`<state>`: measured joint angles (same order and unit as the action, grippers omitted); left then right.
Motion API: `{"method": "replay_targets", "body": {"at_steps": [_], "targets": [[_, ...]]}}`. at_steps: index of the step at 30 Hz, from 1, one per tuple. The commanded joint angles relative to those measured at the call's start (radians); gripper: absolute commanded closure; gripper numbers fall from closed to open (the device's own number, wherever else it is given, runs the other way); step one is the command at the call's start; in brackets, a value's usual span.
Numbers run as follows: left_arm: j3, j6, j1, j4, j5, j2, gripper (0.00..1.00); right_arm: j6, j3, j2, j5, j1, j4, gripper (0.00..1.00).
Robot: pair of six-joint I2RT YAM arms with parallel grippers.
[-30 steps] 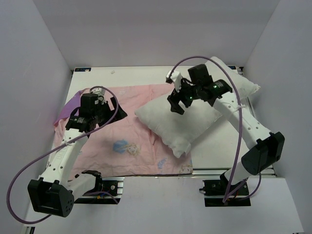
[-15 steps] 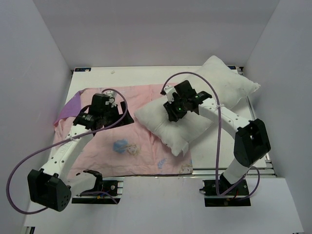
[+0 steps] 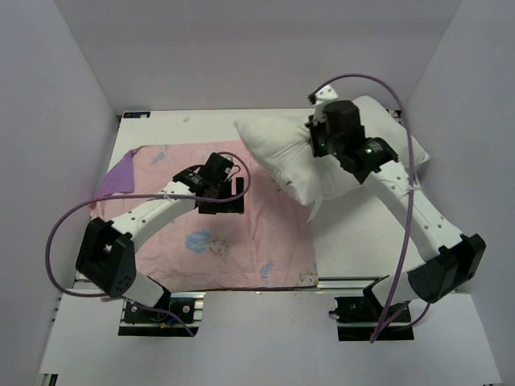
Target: Put the pillow into the pillowcase
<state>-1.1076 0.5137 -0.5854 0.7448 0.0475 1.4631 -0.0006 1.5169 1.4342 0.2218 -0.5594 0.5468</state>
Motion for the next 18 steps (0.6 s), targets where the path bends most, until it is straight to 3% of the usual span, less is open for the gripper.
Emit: {"method": "replay_targets", "body": {"at_steps": [1, 10, 18], "targets": [[-0.075, 0.029, -0.017, -0.033, 0.058, 0.055, 0.04, 0.060, 0.058, -0.052, 0.139, 0.048, -0.034, 1.00], [-0.120, 0.068, -0.079, -0.021, 0.062, 0.236, 0.13, 0.094, 0.019, -0.103, 0.103, 0.124, -0.044, 1.00], [-0.090, 0.082, -0.090, -0.041, 0.041, 0.272, 0.32, 0.103, -0.018, -0.109, 0.068, 0.151, -0.044, 1.00]]}}
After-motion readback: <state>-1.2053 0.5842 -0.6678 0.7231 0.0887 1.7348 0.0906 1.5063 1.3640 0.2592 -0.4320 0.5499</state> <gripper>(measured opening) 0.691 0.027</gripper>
